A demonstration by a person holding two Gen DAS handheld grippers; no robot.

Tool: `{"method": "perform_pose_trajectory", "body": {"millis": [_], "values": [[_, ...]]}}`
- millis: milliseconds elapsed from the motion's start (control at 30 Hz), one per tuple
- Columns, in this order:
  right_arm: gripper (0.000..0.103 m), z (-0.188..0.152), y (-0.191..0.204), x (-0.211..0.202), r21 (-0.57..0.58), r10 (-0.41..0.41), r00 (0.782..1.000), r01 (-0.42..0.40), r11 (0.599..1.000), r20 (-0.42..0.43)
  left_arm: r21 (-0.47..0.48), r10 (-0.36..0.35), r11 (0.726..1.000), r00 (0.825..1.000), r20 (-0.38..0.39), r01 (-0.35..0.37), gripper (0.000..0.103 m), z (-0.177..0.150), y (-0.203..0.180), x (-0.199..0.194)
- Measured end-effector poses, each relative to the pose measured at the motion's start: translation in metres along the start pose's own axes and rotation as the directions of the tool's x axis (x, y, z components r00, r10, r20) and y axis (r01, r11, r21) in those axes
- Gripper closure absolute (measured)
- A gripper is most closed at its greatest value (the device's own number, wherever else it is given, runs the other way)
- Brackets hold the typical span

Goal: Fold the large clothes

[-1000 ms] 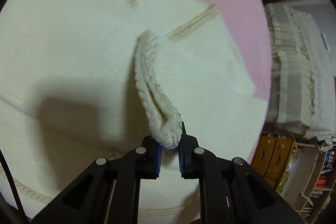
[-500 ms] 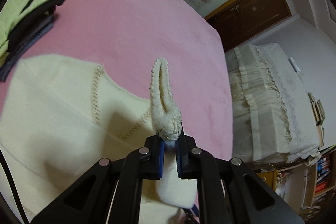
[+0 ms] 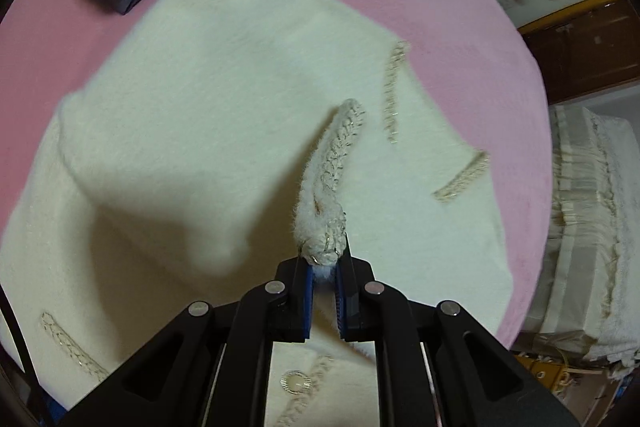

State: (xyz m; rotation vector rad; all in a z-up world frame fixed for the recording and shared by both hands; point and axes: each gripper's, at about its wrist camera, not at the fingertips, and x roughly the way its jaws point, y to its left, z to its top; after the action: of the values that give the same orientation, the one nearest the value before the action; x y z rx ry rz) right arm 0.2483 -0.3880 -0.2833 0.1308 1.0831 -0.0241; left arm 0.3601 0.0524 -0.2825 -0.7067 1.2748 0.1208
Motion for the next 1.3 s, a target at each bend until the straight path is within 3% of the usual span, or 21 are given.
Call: {"method": "perform_pose_trajectory", "body": {"millis": [167, 333, 467, 633, 700, 767, 833, 933, 1000, 1067, 1167, 1233, 1300], "values": [[0.074, -0.004, -0.001, 0.005, 0.012, 0.01, 0.999, -0.01, 1.0, -0.05, 0.063, 0.107, 0.992, 0.994, 0.02, -0.108, 0.096, -0.011, 0.006, 0.022], [0.074, -0.007, -0.013, 0.01, 0.162, 0.042, 0.995, -0.027, 0.986, -0.091, 0.145, 0.195, 0.97, 0.98, 0.032, -0.197, 0.091, -0.007, 0.012, 0.03], [0.074, -0.008, -0.006, -0.003, 0.163, -0.008, 0.991, 0.03, 0.986, -0.13, 0.226, 0.27, 0.931, 0.957, 0.108, -0.288, 0.078, -0.013, -0.008, 0.012], [0.074, -0.015, 0.007, -0.04, 0.093, -0.066, 0.992, 0.076, 0.993, -0.107, 0.36, 0.296, 0.854, 0.92, 0.257, -0.376, 0.078, -0.029, -0.039, -0.026], [0.074, -0.016, 0.013, -0.056, 0.078, -0.047, 0.995, 0.054, 0.995, -0.088, 0.43, 0.221, 0.845, 0.94, 0.259, -0.318, 0.078, -0.041, -0.048, -0.043], [0.074, -0.017, 0.018, -0.067, 0.086, 0.01, 0.998, -0.005, 0.996, -0.065, 0.471, 0.137, 0.854, 0.968, 0.21, -0.223, 0.078, -0.049, -0.058, -0.047], [0.089, -0.014, 0.025, -0.07, 0.127, 0.134, 0.99, -0.129, 0.983, -0.034, 0.474, 0.037, 0.877, 0.995, 0.095, -0.078, 0.079, -0.058, -0.065, -0.044], [0.103, -0.009, 0.041, -0.052, 0.163, 0.26, 0.964, -0.247, 0.955, -0.061, 0.406, -0.062, 0.911, 0.997, -0.048, 0.076, 0.08, -0.068, -0.075, -0.028], [0.103, -0.005, 0.055, -0.034, 0.207, 0.362, 0.928, -0.338, 0.918, -0.09, 0.398, -0.064, 0.913, 0.994, -0.093, 0.096, 0.083, -0.075, -0.084, -0.01], [0.103, -0.001, 0.064, -0.023, 0.239, 0.408, 0.908, -0.376, 0.895, -0.098, 0.4, -0.037, 0.912, 0.99, -0.136, 0.089, 0.088, -0.081, -0.089, 0.008], [0.103, 0.003, 0.076, -0.002, 0.24, 0.409, 0.905, -0.373, 0.896, -0.122, 0.38, -0.004, 0.922, 0.981, -0.195, 0.08, 0.093, -0.089, -0.088, 0.033], [0.103, 0.0, 0.078, 0.012, 0.252, 0.389, 0.909, -0.346, 0.904, -0.147, 0.38, 0.062, 0.925, 0.979, -0.193, 0.017, 0.094, -0.093, -0.082, 0.048], [0.103, -0.002, 0.071, 0.019, 0.295, 0.419, 0.897, -0.366, 0.883, -0.142, 0.378, 0.097, 0.926, 0.982, -0.16, -0.03, 0.097, -0.088, -0.07, 0.053]]}}
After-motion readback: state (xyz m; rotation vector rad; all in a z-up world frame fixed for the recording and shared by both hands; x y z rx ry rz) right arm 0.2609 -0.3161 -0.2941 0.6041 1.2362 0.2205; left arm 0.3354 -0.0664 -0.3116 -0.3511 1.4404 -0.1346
